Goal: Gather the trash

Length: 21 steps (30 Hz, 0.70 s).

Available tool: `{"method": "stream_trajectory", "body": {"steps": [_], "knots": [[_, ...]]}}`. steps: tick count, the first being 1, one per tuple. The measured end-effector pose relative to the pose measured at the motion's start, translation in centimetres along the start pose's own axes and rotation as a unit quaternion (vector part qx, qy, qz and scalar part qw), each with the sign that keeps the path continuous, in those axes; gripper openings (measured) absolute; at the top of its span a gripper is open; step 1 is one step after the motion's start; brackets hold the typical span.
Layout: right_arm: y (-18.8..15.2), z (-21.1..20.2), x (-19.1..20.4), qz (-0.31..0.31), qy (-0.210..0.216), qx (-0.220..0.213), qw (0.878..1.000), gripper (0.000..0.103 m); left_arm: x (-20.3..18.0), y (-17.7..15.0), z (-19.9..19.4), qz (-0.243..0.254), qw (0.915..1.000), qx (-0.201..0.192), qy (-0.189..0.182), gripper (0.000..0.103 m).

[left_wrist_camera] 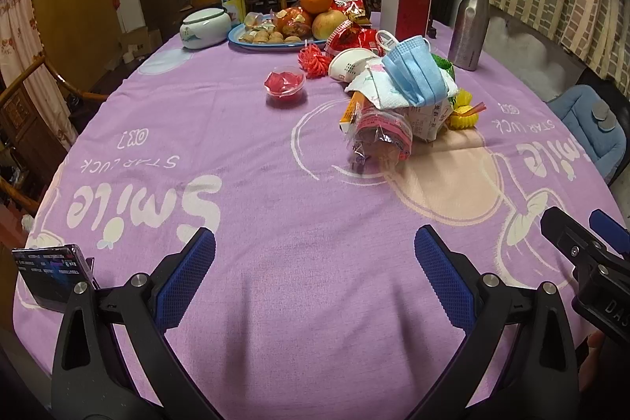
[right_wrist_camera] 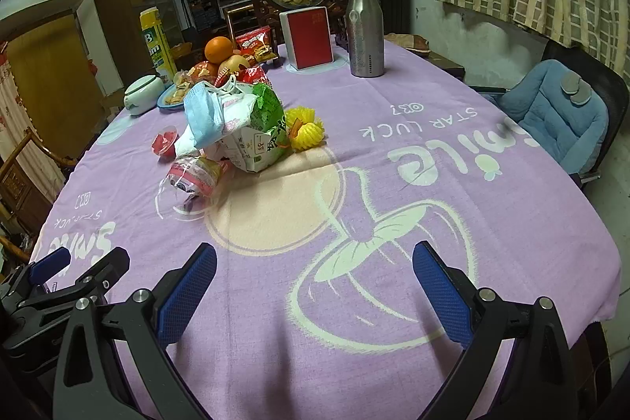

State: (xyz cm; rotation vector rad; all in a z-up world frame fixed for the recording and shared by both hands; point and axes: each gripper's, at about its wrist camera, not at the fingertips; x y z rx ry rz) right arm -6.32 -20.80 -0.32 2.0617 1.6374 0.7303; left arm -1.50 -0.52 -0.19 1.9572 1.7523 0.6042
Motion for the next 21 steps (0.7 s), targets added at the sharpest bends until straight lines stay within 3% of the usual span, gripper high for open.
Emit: {"method": "stream_trajectory", "body": {"steps": [13,21], "knots": [[-0.1,0.1,0.1,0.000,-0.001,0.000,1.000,0.098,-0.1,-0.1,0.4,0.005,1.0000,0.003,0.001,0.097],[0.0,0.0,-1.1,0.012,-0.010,-0.003,1.000,0.097,0.9,1.3,1.0,0.018,0.9996,0.009,-0.019,0.097]]}}
Point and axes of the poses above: each gripper's, at about its wrist camera, not at the fingertips, and z roughly the way its jaws point, x to its left, y to its top, and after that the axes turned 7 degrees about x, right-handed
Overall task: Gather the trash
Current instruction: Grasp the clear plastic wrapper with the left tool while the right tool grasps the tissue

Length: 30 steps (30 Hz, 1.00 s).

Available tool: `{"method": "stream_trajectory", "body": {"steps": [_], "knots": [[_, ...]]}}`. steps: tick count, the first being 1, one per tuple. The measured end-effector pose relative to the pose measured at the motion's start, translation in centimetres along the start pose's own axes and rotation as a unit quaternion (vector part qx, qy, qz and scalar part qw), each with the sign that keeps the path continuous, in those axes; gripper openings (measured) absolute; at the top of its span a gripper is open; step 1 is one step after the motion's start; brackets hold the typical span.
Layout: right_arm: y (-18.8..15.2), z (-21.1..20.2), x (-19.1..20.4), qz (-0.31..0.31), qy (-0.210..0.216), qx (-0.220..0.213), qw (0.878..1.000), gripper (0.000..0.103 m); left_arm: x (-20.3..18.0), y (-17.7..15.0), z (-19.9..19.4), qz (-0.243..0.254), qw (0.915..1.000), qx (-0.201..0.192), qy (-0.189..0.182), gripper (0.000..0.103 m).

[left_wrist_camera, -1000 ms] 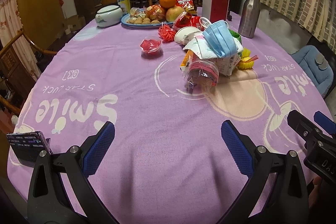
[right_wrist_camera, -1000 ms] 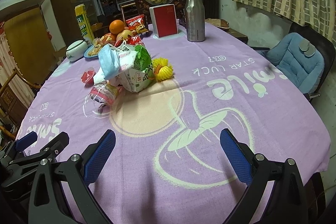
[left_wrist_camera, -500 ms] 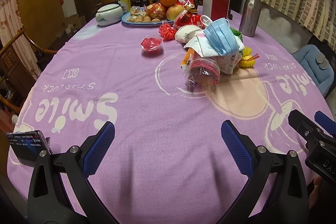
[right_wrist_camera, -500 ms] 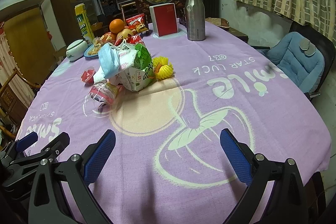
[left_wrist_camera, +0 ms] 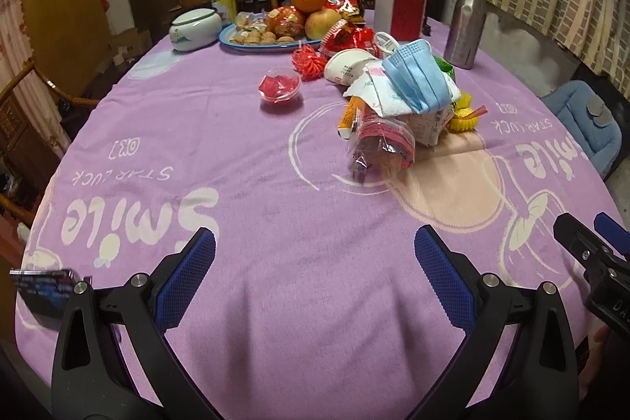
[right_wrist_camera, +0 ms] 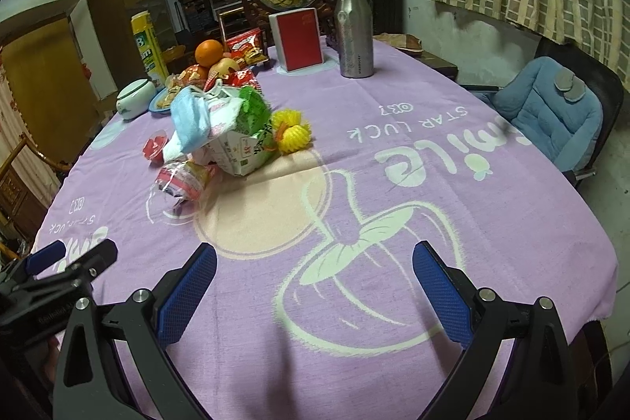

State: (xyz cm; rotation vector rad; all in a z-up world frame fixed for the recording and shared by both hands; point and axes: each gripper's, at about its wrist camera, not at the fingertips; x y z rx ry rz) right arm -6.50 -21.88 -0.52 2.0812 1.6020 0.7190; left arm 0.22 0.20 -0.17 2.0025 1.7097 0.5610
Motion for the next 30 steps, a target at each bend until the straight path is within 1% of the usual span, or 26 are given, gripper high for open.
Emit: {"method": "stream_trajectory", "body": {"steps": [2,4,6,8,9,11,12,14,17,20,21,22,23,26,27,28,29,30], "knots": [[0.0,0.1,-0.5,0.006,-0.004,0.000,1.000,0.098,0.1,0.5,0.6,0.018,0.9996,0.013,-0.018,0.097],[0.1,0.2,-0.9,0.013,-0.004,0.001,1.000,0.098,-0.1,1.2,1.3,0.035,0.9976,0.035,-0.049,0.097],[0.2,0.4,-1.2,0.018,-0.002,0.003,1.000,0.098,-0.4,1.9,1.8,0.039,0.9950,0.051,-0.077,0.097],[0.2,0.6,-1.3,0.021,0.002,0.007,1.000,0.098,-1.1,3.2,3.1,0.043,0.9904,0.073,-0.109,0.097],[0.2,0.7,-1.3,0.020,0.004,0.008,1.000,0.098,-1.5,3.6,3.5,0.045,0.9895,0.079,-0.112,0.097],[0.3,0.7,-1.4,0.018,0.005,0.009,1.000,0.098,-2.5,4.7,4.9,0.049,0.9884,0.095,-0.107,0.097],[0.4,0.7,-1.4,0.017,0.005,0.009,1.000,0.098,-3.0,5.5,5.8,0.050,0.9886,0.103,-0.098,0.097],[0.5,0.6,-1.6,0.016,0.002,0.009,1.000,0.098,-3.4,6.3,6.9,0.045,0.9897,0.107,-0.084,0.097],[0.6,0.5,-2.1,0.020,-0.003,0.007,1.000,0.098,-3.4,7.4,7.7,0.035,0.9921,0.096,-0.072,0.097],[0.8,0.7,-2.5,0.028,-0.006,0.009,1.000,0.098,-3.3,8.1,7.8,0.027,0.9952,0.069,-0.064,0.097],[0.8,0.8,-2.5,0.029,-0.007,0.011,0.999,0.098,-3.3,8.2,8.0,0.026,0.9957,0.064,-0.061,0.094],[0.9,1.0,-2.4,0.030,-0.007,0.013,0.999,0.098,-3.3,8.3,8.3,0.028,0.9959,0.065,-0.057,0.084],[0.9,1.1,-2.2,0.028,-0.007,0.015,0.999,0.098,-3.4,8.4,8.6,0.030,0.9955,0.068,-0.058,0.068],[1.1,1.5,-1.3,0.012,-0.010,0.020,1.000,0.098,-3.4,8.2,9.2,0.031,0.9921,0.085,-0.086,0.043],[1.1,1.6,-1.0,0.005,-0.011,0.020,1.000,0.098,-3.3,8.2,9.2,0.032,0.9916,0.084,-0.093,0.037],[1.3,1.7,-0.6,-0.002,-0.014,0.020,1.000,0.098,-3.1,8.1,8.9,0.034,0.9909,0.082,-0.101,0.028],[1.5,1.8,-0.3,-0.007,-0.018,0.020,1.000,0.098,-2.9,8.1,8.5,0.035,0.9902,0.081,-0.108,0.022],[1.7,1.8,-0.1,-0.011,-0.021,0.019,1.000,0.098,-2.6,8.1,8.0,0.034,0.9900,0.074,-0.115,0.021]]}}
Point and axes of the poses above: each gripper's, at about its wrist camera, not at the fingertips, and z roughly the way its jaws point, x to its left, y to its top, and after that the axes turned 7 degrees about x, right-handed
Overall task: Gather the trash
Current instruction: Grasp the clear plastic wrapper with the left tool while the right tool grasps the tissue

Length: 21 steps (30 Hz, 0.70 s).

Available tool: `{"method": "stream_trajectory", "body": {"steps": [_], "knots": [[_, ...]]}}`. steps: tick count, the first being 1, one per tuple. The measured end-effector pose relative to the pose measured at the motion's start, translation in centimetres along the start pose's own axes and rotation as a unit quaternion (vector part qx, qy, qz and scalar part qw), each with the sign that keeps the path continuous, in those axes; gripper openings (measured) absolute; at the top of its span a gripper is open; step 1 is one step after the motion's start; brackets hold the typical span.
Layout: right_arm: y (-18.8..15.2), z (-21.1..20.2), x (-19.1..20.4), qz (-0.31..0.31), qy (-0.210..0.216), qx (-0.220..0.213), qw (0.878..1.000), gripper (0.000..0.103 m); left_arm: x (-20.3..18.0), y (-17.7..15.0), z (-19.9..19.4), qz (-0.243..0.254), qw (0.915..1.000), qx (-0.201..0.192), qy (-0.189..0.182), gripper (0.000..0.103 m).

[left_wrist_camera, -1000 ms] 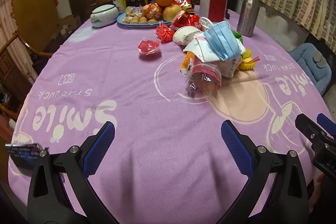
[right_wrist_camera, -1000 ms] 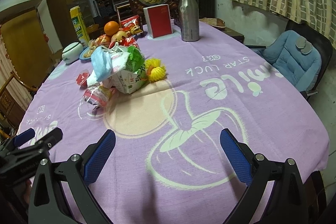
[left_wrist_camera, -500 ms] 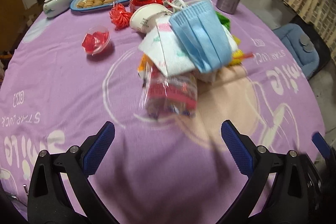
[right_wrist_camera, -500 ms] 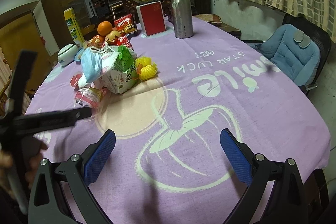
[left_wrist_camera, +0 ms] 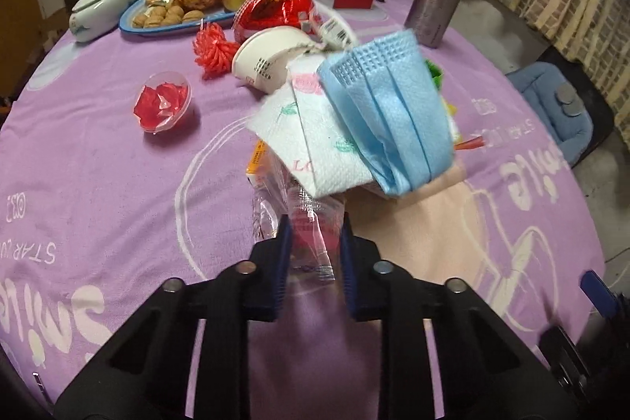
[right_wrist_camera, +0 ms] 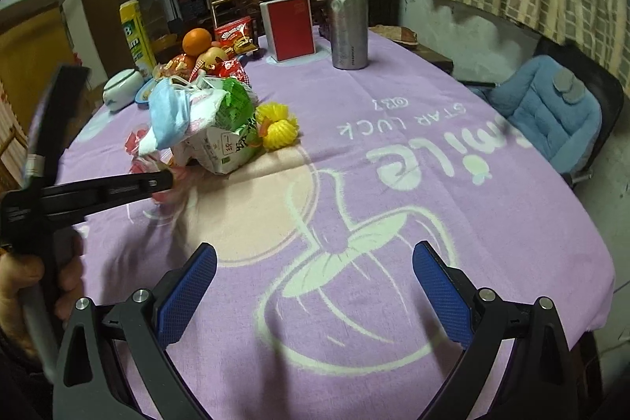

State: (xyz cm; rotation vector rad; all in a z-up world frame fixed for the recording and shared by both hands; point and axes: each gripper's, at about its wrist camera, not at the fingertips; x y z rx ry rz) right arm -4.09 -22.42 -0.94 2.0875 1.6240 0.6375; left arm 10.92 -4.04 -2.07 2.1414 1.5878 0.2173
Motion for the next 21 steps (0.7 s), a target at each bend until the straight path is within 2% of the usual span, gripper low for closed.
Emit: {"method": "stream_trajectory", "body": {"steps": [4,7,11,15,20,21], "knots": [[2.3,0.5,1.2,-0.019,-0.011,-0.014,1.000,0.098,0.9,-0.7,-3.6,-0.002,0.9982,-0.055,-0.023,0.017],[4.8,1.4,2.5,-0.035,0.003,-0.012,0.999,0.098,2.4,-0.8,-5.3,-0.021,0.9956,-0.084,-0.035,0.017],[7.7,2.6,5.1,-0.057,0.025,-0.009,0.998,0.098,5.0,-0.2,-6.1,-0.069,0.9923,-0.095,-0.037,0.017],[9.5,3.6,8.7,-0.097,0.027,-0.016,0.995,0.098,6.5,-0.2,-6.4,-0.105,0.9892,-0.100,-0.016,0.017],[9.7,5.7,13.2,-0.163,0.013,0.005,0.987,0.075,7.4,-0.3,-6.4,-0.128,0.9870,-0.097,0.004,0.017],[9.5,6.0,13.6,-0.169,0.011,0.010,0.986,0.075,7.7,-0.4,-6.5,-0.134,0.9862,-0.097,0.006,0.017]]}}
Point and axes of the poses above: each gripper's, at about its wrist camera, not at the fingertips, and z roughly the way its jaws point, x to its left, y to its top, and after that the axes turned 7 degrees about x, right-handed
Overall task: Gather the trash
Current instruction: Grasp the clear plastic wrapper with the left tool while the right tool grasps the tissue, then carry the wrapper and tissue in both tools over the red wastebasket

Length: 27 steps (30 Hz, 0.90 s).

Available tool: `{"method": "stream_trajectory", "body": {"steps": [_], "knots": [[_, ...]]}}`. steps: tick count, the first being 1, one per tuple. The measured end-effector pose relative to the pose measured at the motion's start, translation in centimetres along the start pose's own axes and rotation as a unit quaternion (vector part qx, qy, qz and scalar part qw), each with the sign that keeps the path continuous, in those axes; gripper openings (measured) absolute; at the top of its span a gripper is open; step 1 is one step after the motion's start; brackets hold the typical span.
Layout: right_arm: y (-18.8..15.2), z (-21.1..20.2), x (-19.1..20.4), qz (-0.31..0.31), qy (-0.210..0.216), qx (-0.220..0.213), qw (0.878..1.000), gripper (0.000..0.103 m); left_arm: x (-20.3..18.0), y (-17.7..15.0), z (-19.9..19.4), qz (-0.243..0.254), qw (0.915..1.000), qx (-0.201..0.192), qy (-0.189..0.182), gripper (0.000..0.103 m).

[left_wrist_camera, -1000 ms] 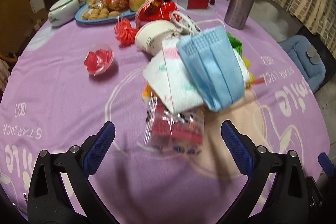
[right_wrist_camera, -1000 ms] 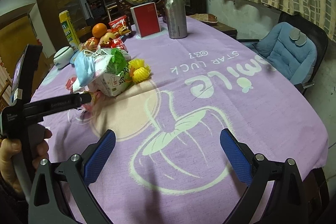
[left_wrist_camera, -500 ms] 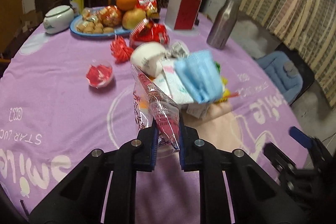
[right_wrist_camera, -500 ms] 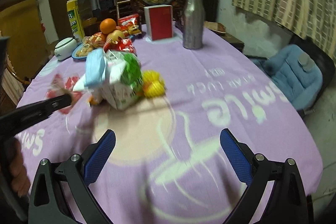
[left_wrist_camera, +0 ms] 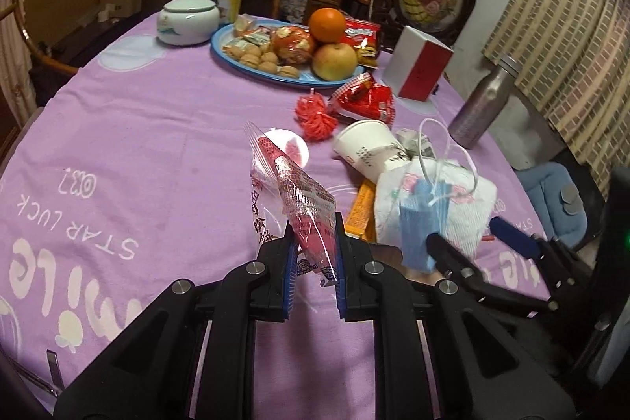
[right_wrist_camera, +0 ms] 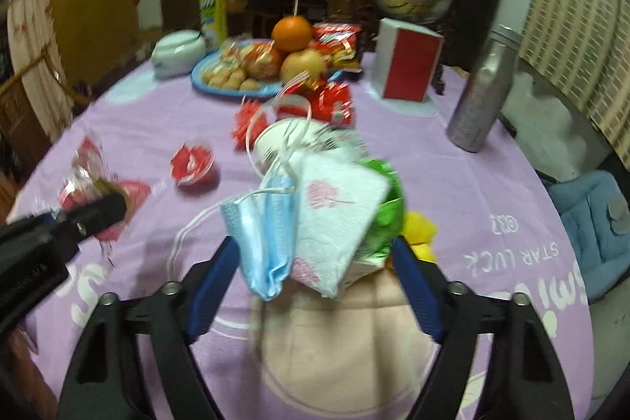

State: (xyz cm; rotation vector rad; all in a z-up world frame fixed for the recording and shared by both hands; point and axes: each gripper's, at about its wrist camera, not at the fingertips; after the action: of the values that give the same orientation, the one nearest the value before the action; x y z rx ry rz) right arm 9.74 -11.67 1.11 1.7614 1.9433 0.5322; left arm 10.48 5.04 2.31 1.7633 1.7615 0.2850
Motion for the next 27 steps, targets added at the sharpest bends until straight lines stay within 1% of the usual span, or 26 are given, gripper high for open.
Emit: {"method": "stream_trajectory", "body": {"steps": [2,4,9,12,14,16,18,20,21,23,24,25,26,27], "knots": [[-0.4,0.3,0.5,-0.001,0.003,0.005,1.000,0.075,0.6,0.1,-0.1,-0.015,0.9998,-0.005,0.014,0.017],[-0.9,0.1,0.2,0.008,0.013,0.002,1.000,0.075,1.0,0.1,-0.3,-0.022,0.9995,-0.009,0.020,0.017],[-2.1,-1.2,-2.2,0.056,0.049,-0.004,0.997,0.076,0.5,-0.2,-0.2,-0.011,0.9996,-0.007,0.027,0.017],[-2.3,-2.1,-3.6,0.077,0.046,-0.013,0.996,0.076,0.1,-0.3,0.2,-0.004,0.9996,-0.003,0.029,0.017],[-2.3,-2.1,-3.9,0.076,0.041,-0.012,0.996,0.076,-0.1,-0.4,0.5,-0.001,0.9994,0.000,0.033,0.017],[-2.4,-1.4,-4.0,0.075,0.033,0.000,0.997,0.076,-0.2,-0.5,0.8,0.000,0.9993,0.004,0.036,0.017],[-2.3,-0.6,-4.0,0.080,0.043,0.014,0.996,0.075,-0.1,-0.5,1.1,-0.001,0.9992,0.009,0.038,0.017],[-2.3,0.3,-3.6,0.080,0.057,0.027,0.995,0.070,0.1,-0.4,1.3,-0.006,0.9992,0.014,0.036,0.017],[-2.1,0.7,-3.3,0.079,0.059,0.031,0.995,0.068,0.1,-0.4,1.4,-0.008,0.9992,0.015,0.036,0.017],[-1.6,1.5,-2.5,0.077,0.061,0.033,0.995,0.059,0.2,-0.4,1.4,-0.009,0.9991,0.013,0.038,0.017],[-1.3,1.8,-2.2,0.077,0.063,0.035,0.994,0.057,0.2,-0.4,1.3,-0.008,0.9991,0.012,0.039,0.017],[-1.1,2.2,-1.8,0.077,0.064,0.039,0.994,0.050,0.1,-0.4,1.3,-0.007,0.9991,0.011,0.039,0.017],[-0.9,2.4,-1.5,0.077,0.066,0.039,0.994,0.037,0.1,-0.4,1.3,-0.006,0.9991,0.011,0.040,0.017],[-0.8,2.5,-1.3,0.076,0.067,0.038,0.994,0.028,0.1,-0.4,1.2,-0.007,0.9992,0.010,0.039,0.017]]}}
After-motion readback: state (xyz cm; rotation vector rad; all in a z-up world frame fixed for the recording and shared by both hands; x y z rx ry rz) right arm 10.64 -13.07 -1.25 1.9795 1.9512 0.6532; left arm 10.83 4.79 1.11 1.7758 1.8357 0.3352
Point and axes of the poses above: each gripper's, at about its wrist camera, not at the fingertips, and z roughly the way its jaws point, x to its left, y to its top, and after that the axes turned 7 degrees about x, right-handed
